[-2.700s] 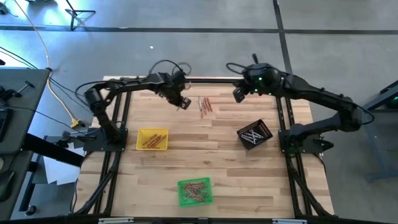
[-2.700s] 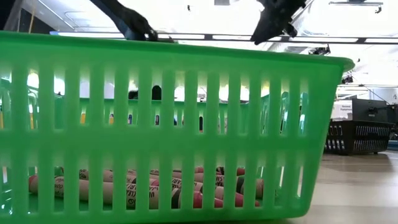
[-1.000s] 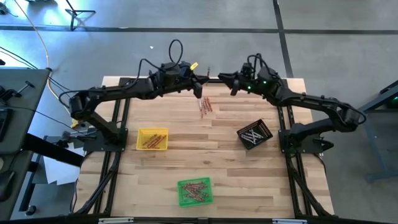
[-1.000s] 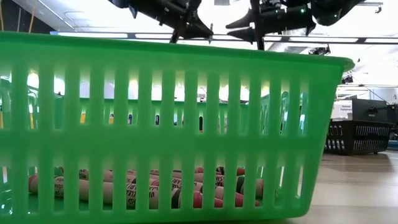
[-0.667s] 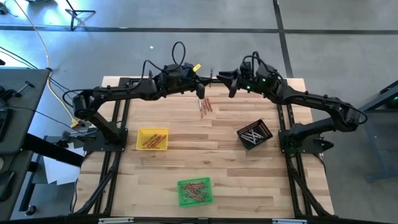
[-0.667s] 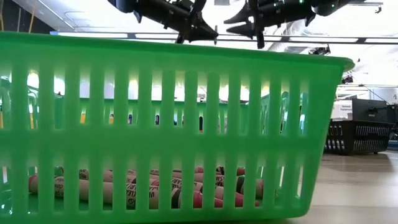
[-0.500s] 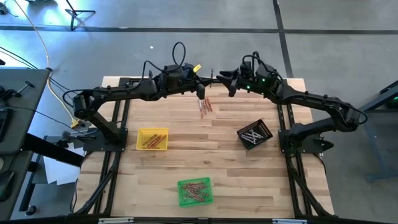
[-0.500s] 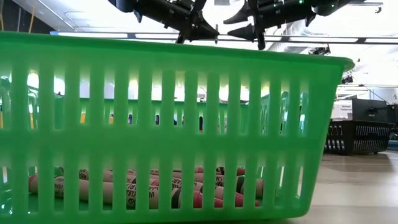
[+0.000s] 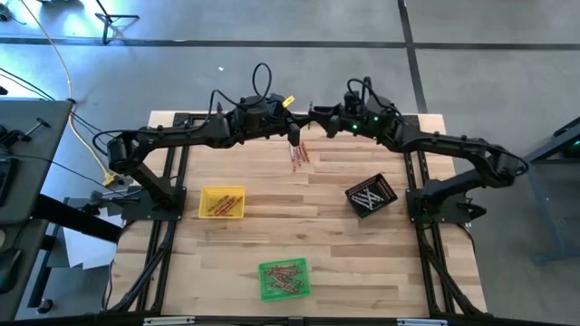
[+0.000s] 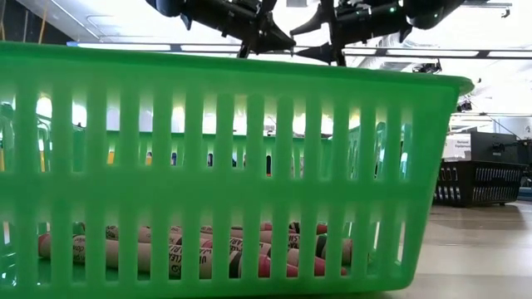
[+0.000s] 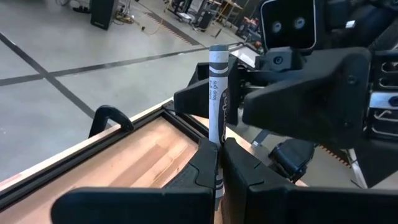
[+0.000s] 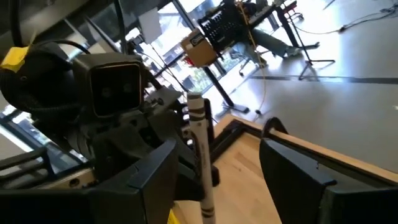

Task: Sort crayons
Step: Put the left gray crayon into the black bin

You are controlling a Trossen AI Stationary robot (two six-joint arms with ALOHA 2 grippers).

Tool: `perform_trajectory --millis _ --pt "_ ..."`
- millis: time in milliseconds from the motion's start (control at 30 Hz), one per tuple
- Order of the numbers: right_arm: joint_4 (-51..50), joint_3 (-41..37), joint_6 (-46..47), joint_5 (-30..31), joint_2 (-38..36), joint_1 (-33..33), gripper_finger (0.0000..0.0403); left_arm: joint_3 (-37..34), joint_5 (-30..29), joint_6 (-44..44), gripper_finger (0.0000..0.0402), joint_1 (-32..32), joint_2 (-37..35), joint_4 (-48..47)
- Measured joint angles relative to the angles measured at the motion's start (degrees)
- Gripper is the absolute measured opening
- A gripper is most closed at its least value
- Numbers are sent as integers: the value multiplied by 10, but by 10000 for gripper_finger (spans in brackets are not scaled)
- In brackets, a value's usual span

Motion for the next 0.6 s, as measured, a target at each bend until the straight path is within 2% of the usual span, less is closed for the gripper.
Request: perform_trajectory --millis 267,367,467,600 --pt "28 0 1 6 15 9 220 0 1 0 0 -3 0 0" --pt "28 0 2 8 15 9 208 0 1 0 0 -5 0 0" --pt "28 0 7 18 15 9 168 0 0 0 0 -8 0 -1" --pt "27 0 7 16 15 9 74 0 0 0 1 -8 0 -4"
